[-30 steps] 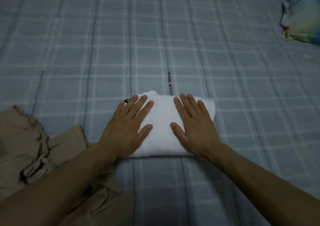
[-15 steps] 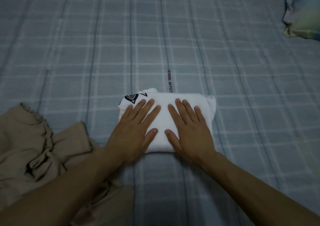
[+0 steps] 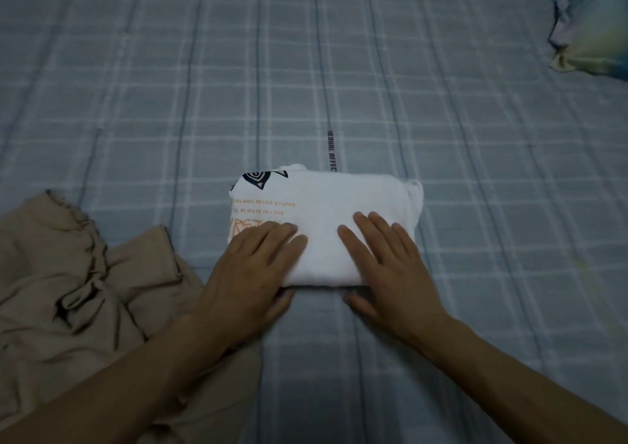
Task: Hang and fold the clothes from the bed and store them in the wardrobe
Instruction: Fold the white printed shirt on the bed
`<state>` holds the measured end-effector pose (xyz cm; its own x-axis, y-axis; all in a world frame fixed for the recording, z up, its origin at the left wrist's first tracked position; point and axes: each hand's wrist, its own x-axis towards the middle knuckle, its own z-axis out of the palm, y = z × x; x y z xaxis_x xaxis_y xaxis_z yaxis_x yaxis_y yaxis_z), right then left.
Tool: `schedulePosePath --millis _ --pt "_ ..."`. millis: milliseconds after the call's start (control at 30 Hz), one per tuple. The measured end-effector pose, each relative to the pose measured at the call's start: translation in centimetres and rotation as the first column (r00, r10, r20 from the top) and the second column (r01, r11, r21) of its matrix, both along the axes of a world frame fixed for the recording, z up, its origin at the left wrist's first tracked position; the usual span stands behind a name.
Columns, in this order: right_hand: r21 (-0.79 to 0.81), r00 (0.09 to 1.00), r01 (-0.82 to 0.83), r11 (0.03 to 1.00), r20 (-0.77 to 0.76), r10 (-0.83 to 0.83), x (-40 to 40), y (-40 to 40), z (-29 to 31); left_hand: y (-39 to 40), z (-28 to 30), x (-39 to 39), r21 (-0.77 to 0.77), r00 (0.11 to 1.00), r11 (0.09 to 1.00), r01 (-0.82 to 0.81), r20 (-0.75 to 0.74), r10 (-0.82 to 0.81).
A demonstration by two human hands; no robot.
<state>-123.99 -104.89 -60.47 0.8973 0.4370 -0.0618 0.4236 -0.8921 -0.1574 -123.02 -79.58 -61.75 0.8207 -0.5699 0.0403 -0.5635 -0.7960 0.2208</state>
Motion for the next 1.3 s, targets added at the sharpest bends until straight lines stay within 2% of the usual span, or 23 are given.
schedulePosePath --millis 100,367,567,800,900,1100,1300 --pt "-0.019 1.0 -0.013 1.0 0.026 0.014 1.6 0.1 0.0 -0.4 -0.1 1.2 0.063 0.999 0.998 -0.015 0.036 0.013" --pt "-0.04 0.992 0.0 0.999 0.127 0.005 1.8 0.8 -0.5 -1.3 0.0 2.2 0.092 0.942 0.996 0.014 0.332 -0.044" --pt "0.01 0.998 0.001 1.0 0.07 -0.002 2.5 0.5 3.4 -1.8 4.4 1.7 0.054 0.954 0.997 -0.056 0.298 0.038" --pt "0.025 0.99 -0.098 0.995 0.106 0.095 -0.2 1.3 14.4 -0.8 15.2 -2.9 0.055 0.93 0.994 -0.095 0.362 0.069" --pt "-0.011 0.978 -0.155 0.988 0.143 0.155 -1.1 2.2 19.8 -0.1 20.6 -5.2 0.091 0.917 0.982 -0.167 0.379 0.121" --pt "-0.001 0.941 -0.261 0.965 0.222 0.255 -4.4 4.9 31.8 1.9 32.3 -11.2 0.064 0.869 0.943 -0.327 0.413 0.273" --pt "-0.026 0.886 -0.36 0.933 0.302 0.351 -8.9 10.4 43.1 5.9 42.6 -18.6 -0.051 0.748 0.859 -0.509 0.468 0.471"
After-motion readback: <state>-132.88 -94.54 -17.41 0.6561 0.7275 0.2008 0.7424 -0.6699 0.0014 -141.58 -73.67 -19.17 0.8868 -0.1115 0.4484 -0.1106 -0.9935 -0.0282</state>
